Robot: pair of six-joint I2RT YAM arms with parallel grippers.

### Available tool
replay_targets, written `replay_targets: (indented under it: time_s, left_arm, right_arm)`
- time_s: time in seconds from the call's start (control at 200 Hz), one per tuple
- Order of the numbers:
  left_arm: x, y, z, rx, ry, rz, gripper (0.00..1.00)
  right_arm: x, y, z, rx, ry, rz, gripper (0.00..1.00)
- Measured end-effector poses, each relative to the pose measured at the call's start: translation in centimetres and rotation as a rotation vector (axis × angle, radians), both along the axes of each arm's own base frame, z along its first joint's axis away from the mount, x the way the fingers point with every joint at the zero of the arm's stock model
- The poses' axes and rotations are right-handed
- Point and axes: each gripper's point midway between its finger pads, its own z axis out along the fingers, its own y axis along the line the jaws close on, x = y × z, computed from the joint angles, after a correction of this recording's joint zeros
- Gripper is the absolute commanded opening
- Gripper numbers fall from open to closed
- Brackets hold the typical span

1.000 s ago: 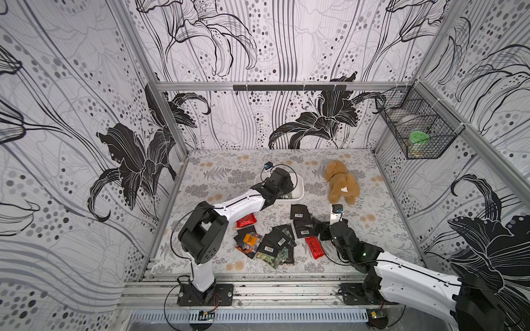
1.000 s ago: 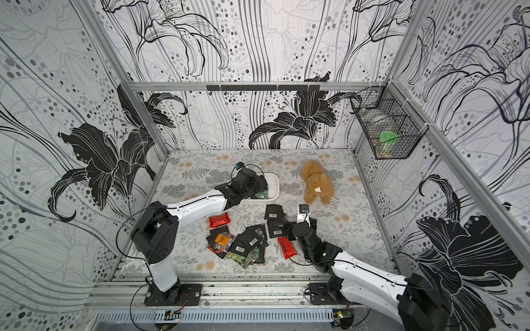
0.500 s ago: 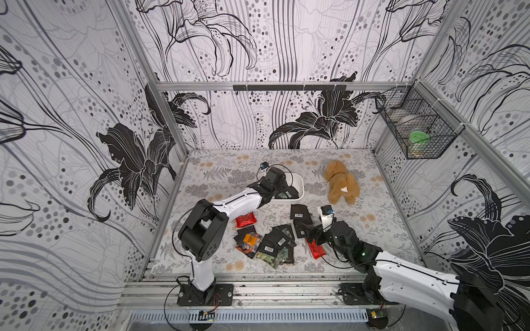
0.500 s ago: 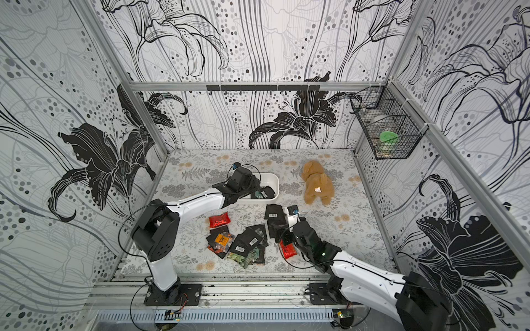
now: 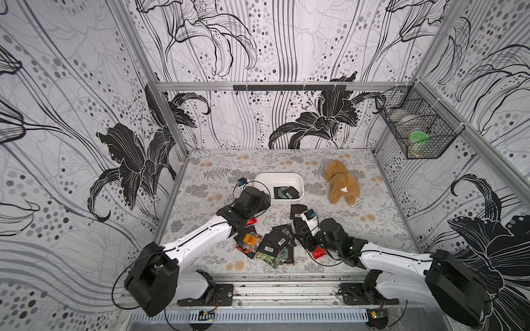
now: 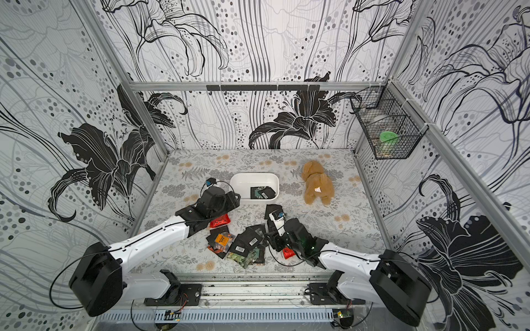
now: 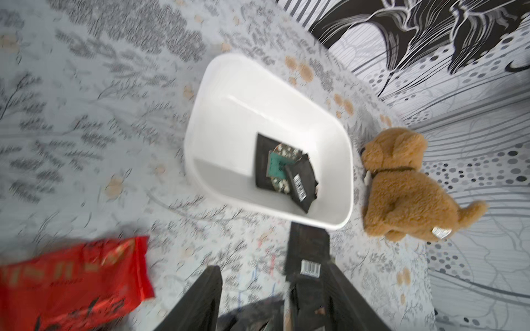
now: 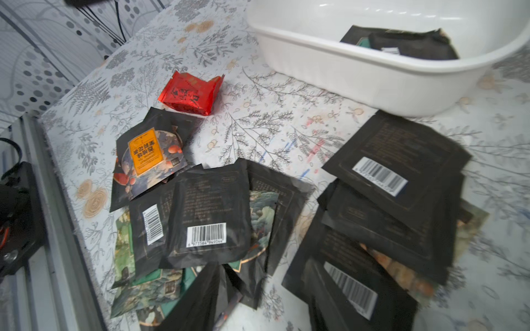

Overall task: Put the tea bags into the storage box
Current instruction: Place the tea bag in the storage box, then pick up the tea bag from the center of the board.

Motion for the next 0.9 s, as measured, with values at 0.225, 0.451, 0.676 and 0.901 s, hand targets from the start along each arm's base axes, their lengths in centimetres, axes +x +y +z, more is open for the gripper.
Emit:
replay_targets:
  time_s: [0.225,0.451,0.676,0.901]
  left_arm:
    - [-6.3,-0.8,-2.4,-0.117,0.052,-0.041,0.59]
    - [-10.3,-2.9,-5.1,-0.202,0.129,-0.075,0.54]
    - [-12.2,-3.8,-7.3,-0.264,0.182,-0.06,0.51]
    - [-13.1,-4.9,-9.5,-0.278,0.233,-0.054,0.47]
  right_arm:
    - [0.6,2.7,-0.6,-0.009,0.055,0.064,0.28]
    - [1.2,5.2,-1.7,-0.04,0.106,0.108,0.2]
    - [0.6,5.7,-3.5,-0.093,0.158,0.131,0.15]
    - [0.4,5.6,-4.0,-0.12,0.175,0.132,0.13]
